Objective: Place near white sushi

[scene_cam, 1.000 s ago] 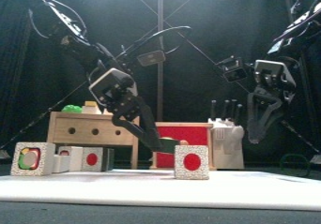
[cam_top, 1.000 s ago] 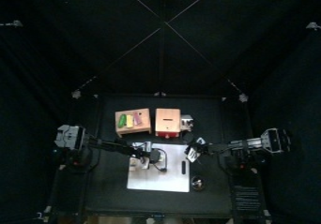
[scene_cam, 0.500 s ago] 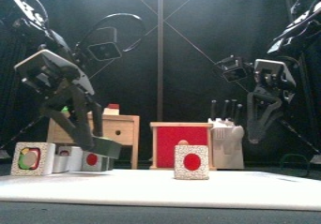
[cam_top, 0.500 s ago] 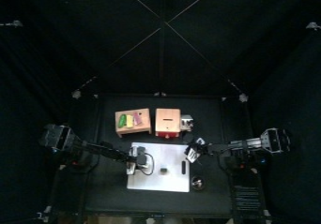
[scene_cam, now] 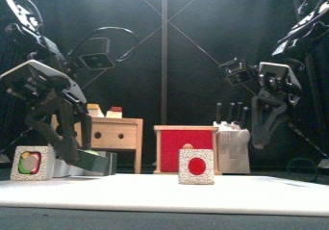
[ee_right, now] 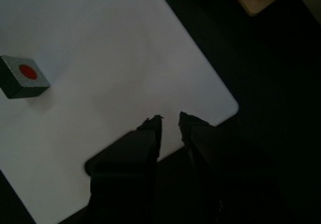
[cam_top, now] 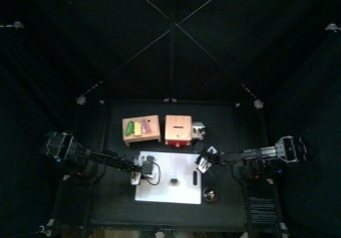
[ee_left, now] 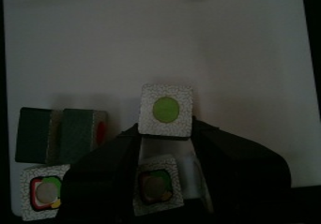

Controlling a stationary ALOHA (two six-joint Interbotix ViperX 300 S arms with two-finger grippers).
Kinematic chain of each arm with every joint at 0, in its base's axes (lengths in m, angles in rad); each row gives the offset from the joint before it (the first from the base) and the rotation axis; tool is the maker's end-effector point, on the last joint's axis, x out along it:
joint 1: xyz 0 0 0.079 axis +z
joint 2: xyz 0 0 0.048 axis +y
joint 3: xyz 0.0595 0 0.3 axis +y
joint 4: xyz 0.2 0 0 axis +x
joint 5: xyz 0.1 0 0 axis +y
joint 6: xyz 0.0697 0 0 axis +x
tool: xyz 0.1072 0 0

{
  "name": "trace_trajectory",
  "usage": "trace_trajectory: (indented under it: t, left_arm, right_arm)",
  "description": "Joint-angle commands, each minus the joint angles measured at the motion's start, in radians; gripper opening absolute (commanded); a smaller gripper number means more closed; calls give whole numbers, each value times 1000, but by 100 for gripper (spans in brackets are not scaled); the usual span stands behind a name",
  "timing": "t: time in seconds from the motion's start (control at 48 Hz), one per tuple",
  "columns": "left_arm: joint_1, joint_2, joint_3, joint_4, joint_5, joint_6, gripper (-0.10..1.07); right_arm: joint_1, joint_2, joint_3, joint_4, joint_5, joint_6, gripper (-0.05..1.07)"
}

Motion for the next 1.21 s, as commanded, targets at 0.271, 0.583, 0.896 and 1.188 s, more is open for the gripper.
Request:
trace_trajectory:
  t: [0.271, 0.583, 0.896, 1.188]
  left_arm:
    - [54, -17, -15, -17, -2, -3, 75]
    - [52, -17, -15, -18, -2, -2, 88]
    - [46, -29, -23, -15, -2, -2, 88]
    - [44, -28, -35, -14, -17, 3, 88]
  right_arm:
    - [2, -8, -14, 0, -5, 2, 65]
    - [2, -8, -12, -5, -5, 2, 65]
    - [2, -8, -12, -2, -5, 2, 65]
    - [2, -8, -17, -5, -5, 2, 65]
